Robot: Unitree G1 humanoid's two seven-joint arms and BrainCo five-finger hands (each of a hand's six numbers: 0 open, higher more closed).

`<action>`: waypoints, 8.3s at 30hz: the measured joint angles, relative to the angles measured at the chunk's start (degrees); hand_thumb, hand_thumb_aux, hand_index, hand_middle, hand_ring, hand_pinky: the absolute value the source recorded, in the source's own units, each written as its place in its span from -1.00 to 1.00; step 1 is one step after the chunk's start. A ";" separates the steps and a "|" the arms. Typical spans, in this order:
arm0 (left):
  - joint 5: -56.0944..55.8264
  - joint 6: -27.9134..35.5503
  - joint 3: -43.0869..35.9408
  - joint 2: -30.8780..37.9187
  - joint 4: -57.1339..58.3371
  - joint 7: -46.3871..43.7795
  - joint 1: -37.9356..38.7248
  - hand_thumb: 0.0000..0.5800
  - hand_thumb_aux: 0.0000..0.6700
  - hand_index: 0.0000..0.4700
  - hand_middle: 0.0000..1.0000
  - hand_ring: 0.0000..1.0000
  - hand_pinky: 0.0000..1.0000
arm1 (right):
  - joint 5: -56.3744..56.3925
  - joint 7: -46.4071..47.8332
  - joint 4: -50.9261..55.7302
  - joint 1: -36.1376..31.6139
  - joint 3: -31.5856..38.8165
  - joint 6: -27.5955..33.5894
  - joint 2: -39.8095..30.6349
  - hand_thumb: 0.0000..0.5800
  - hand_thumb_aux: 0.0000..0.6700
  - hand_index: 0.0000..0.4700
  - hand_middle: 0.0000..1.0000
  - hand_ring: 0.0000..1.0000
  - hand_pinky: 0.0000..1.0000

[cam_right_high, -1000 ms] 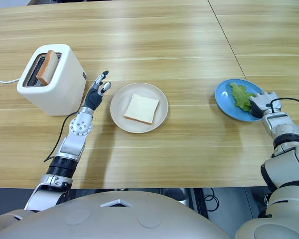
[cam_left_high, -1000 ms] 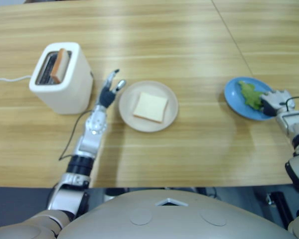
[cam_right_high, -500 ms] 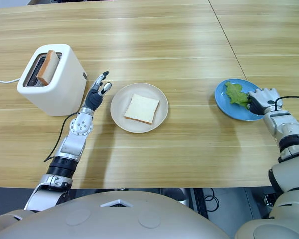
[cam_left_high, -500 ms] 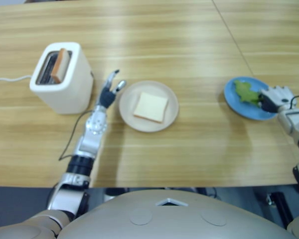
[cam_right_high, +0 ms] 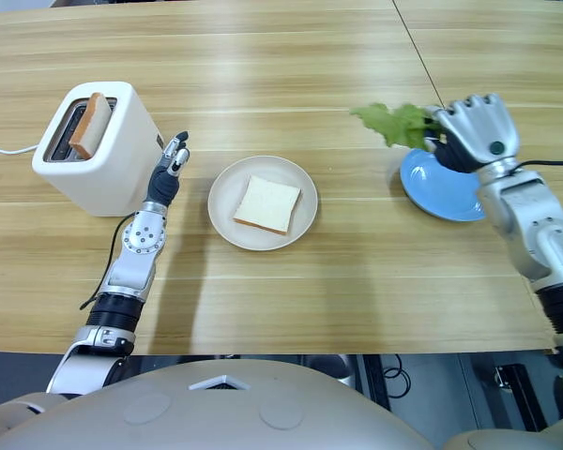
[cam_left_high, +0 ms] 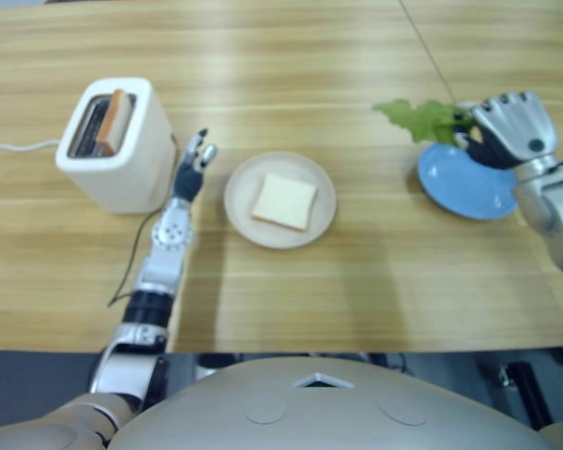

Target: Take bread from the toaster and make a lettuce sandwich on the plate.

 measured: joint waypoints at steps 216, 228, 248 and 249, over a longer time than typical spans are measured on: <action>14.46 9.01 -0.04 15.09 -24.42 -4.13 4.18 1.00 1.00 0.96 1.00 1.00 1.00 | -11.97 0.41 18.00 -3.50 27.72 -14.16 29.31 1.00 1.00 0.96 1.00 1.00 1.00; 2.16 23.80 7.28 28.07 -36.37 -29.74 18.87 1.00 1.00 0.96 1.00 1.00 1.00 | 8.73 9.07 -18.99 12.91 2.61 -15.63 19.91 1.00 1.00 0.96 1.00 1.00 1.00; 12.67 27.70 -14.27 26.16 -25.49 -37.37 13.80 1.00 1.00 0.96 1.00 1.00 1.00 | 6.54 29.34 10.18 6.25 18.13 -13.17 26.39 1.00 1.00 0.96 1.00 1.00 1.00; 13.28 28.52 -14.63 23.86 -22.64 -36.05 11.27 1.00 1.00 0.96 1.00 1.00 1.00 | 5.92 27.96 13.31 3.54 18.58 -13.18 28.03 1.00 1.00 0.96 1.00 1.00 1.00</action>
